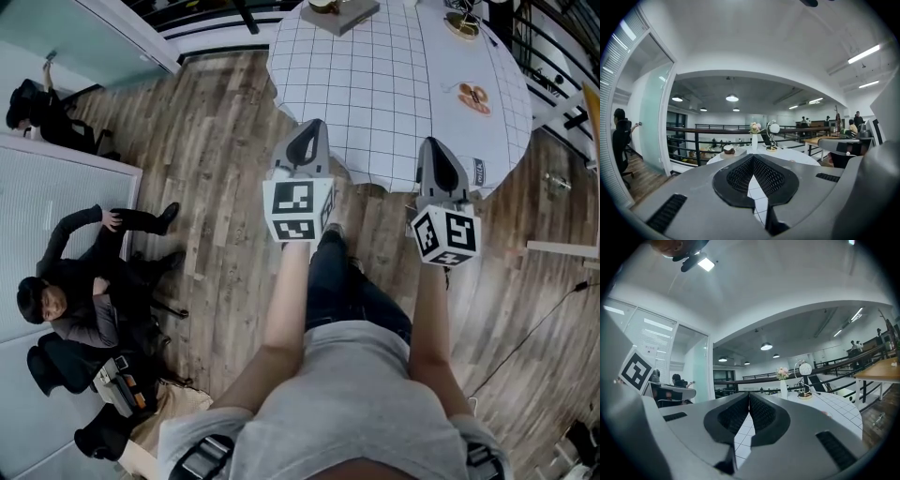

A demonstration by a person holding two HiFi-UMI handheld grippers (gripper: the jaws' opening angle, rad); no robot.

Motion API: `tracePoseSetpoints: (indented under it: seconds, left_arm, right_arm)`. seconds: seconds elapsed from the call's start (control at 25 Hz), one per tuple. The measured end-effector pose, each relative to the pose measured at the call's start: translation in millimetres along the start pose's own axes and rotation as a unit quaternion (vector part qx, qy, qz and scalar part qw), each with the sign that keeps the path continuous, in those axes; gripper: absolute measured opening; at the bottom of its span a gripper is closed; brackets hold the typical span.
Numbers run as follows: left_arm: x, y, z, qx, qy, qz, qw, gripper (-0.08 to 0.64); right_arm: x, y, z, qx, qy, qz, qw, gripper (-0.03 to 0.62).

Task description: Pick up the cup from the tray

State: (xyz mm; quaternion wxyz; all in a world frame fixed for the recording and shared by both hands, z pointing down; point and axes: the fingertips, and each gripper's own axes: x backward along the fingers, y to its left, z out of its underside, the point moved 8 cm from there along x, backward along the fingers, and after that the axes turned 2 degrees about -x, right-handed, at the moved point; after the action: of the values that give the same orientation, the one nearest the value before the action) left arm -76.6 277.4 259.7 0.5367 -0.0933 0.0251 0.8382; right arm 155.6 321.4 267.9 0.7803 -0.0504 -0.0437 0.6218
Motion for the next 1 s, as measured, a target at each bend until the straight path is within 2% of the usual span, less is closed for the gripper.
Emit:
tracePoseSetpoints:
  seconds: [0.32,1.0]
  left_arm:
    - [-56,26,3,0.012,0.001,0.005,0.9999,0.002]
    - [-230,144,-15,0.050,0.008,0.007,0.9987,0.002]
  right_arm:
    - [-58,-12,10,0.001,0.012,0.001,1.000,0.008]
    - [-272,-21,-4,0.040,0.040,-0.013,0.998,0.008]
